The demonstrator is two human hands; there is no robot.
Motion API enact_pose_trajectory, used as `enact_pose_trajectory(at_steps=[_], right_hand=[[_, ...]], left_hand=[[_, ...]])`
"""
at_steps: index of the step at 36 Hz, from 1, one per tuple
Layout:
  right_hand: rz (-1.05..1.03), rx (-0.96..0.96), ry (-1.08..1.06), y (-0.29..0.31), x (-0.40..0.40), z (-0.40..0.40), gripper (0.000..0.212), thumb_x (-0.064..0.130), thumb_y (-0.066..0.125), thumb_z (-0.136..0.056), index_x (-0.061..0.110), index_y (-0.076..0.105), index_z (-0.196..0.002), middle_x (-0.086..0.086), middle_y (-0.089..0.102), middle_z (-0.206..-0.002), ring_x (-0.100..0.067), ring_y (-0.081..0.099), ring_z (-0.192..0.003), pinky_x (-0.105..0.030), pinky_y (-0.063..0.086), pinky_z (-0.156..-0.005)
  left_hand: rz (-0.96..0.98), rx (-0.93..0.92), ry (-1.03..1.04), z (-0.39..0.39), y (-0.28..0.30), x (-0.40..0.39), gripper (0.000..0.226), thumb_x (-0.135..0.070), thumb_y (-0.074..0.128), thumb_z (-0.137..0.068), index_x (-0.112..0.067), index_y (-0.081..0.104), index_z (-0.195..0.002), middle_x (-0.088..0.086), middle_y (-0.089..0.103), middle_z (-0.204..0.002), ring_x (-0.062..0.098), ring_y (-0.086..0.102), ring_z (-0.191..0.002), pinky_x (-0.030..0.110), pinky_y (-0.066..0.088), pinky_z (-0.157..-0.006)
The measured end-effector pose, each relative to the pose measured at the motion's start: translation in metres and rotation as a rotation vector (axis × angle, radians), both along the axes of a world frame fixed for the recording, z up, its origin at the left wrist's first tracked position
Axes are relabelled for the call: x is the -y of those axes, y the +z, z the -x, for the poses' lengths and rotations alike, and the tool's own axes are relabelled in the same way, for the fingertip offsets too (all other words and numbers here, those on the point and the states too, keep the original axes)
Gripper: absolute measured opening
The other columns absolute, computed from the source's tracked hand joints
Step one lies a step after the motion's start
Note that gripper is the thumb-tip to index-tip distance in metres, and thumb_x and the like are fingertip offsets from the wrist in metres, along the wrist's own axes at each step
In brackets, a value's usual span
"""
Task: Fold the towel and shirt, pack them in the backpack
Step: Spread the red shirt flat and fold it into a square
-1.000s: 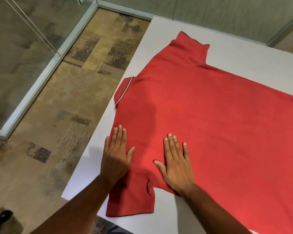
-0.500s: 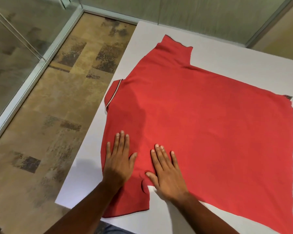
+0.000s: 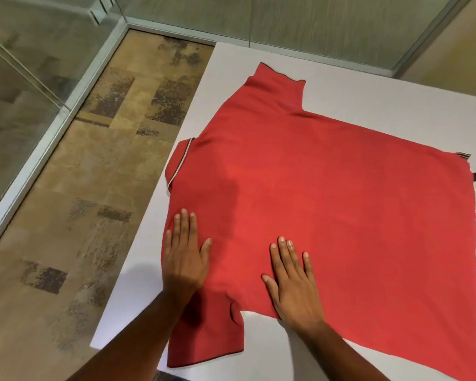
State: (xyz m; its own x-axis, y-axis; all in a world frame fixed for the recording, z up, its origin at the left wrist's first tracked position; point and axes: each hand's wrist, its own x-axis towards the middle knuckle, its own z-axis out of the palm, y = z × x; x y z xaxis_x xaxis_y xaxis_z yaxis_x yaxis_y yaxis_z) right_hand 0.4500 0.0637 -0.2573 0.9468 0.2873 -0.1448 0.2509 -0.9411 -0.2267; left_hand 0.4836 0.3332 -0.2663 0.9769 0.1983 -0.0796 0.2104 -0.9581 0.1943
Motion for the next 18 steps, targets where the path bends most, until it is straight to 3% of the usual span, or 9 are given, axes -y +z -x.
enact_pose_trajectory(at_steps=[9, 18], right_hand=[[-0.008, -0.026, -0.085, 0.008, 0.035, 0.01, 0.066, 0.053, 0.029, -0.11, 0.022, 0.012, -0.166, 0.002, 0.003, -0.174, -0.017, 0.002, -0.16, -0.052, 0.011, -0.127], [0.046, -0.072, -0.245, 0.01, 0.088, 0.028, 0.064, 0.052, 0.023, -0.11, 0.025, 0.012, -0.166, 0.005, 0.002, -0.174, -0.013, -0.001, -0.16, -0.053, 0.012, -0.128]], left_hand=[[-0.039, 0.129, -0.036, 0.003, 0.005, 0.008, 0.067, -0.043, 0.037, -0.106, -0.004, 0.028, -0.159, 0.02, 0.022, -0.166, 0.033, 0.023, -0.155, 0.053, 0.025, -0.122], [-0.032, 0.14, -0.146, 0.007, 0.001, 0.007, 0.065, -0.043, 0.036, -0.106, -0.008, 0.027, -0.16, 0.017, 0.02, -0.167, 0.032, 0.02, -0.156, 0.058, 0.026, -0.12]])
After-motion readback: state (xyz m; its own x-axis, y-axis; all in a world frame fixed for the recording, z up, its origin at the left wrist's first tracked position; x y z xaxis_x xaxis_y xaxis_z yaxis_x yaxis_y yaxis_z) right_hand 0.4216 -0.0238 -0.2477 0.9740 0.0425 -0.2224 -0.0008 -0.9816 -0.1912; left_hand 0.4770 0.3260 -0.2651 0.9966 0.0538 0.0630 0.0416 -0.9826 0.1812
